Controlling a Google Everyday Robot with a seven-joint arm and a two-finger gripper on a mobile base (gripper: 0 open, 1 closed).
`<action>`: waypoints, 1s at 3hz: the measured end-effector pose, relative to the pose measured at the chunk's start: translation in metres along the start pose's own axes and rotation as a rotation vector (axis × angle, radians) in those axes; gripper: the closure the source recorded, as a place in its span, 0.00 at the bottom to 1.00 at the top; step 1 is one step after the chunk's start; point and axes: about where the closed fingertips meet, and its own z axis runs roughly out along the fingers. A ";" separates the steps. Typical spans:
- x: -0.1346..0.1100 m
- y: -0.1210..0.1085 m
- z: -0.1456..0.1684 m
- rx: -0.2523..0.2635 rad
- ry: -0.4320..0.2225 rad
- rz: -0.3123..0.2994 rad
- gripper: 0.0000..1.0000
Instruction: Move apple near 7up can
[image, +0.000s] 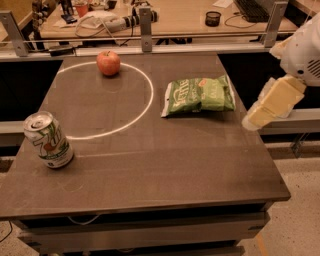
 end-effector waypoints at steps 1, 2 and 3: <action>-0.021 -0.025 0.022 0.030 -0.179 0.136 0.00; -0.055 -0.061 0.041 0.051 -0.366 0.204 0.00; -0.088 -0.089 0.065 0.022 -0.497 0.207 0.00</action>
Offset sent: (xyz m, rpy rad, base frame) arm 0.1508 0.0366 0.0250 0.6007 -0.2793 -0.1043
